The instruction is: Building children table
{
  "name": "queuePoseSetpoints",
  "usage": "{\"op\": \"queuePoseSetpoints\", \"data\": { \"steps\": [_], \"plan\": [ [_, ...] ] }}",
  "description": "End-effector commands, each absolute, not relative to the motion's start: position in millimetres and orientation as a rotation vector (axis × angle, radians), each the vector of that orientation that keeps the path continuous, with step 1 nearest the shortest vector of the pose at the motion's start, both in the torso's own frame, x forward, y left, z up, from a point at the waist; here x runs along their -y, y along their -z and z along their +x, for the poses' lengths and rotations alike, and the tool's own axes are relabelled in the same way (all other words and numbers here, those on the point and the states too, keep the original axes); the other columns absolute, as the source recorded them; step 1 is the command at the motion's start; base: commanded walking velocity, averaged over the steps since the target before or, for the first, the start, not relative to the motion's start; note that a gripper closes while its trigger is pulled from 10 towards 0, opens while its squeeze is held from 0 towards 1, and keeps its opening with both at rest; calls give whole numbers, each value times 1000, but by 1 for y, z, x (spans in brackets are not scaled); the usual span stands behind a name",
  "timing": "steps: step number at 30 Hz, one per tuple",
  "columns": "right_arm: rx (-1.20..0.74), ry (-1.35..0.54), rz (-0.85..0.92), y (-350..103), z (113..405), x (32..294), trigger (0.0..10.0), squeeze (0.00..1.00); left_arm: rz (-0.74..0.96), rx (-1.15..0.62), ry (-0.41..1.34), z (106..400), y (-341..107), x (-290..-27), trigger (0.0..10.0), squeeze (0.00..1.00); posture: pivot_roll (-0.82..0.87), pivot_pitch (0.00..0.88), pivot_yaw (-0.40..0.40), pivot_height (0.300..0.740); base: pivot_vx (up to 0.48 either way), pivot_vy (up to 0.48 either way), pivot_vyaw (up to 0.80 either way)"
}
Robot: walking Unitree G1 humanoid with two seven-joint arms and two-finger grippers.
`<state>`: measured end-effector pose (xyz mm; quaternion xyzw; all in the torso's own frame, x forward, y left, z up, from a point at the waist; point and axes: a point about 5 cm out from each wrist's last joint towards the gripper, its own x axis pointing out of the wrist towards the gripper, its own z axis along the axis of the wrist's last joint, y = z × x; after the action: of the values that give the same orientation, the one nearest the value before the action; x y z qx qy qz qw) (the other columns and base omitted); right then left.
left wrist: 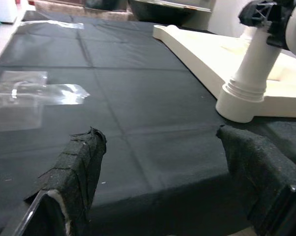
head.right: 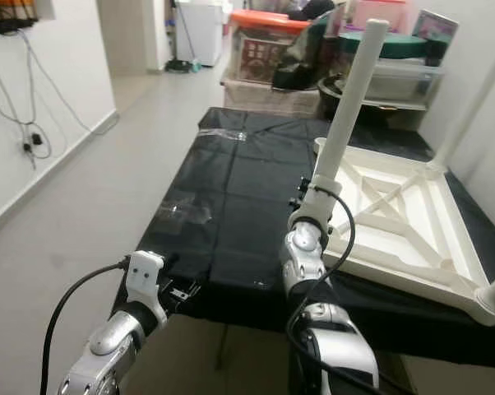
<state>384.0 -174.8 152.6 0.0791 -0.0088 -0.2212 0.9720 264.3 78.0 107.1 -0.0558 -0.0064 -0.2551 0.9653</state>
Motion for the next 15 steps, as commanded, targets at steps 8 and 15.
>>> {"op": "queuePoseSetpoints", "data": {
  "steps": [8,15],
  "plan": [
    [137,78,219,-163,390,148,10000,0,-119,-6,519,265,-104,-77,10000,0,140,0,-73,740,0,0,0],
    [91,-179,245,-172,396,162,10000,0,-119,-6,519,266,-104,-76,10000,0,133,0,-74,740,0,0,0]
  ]
}}
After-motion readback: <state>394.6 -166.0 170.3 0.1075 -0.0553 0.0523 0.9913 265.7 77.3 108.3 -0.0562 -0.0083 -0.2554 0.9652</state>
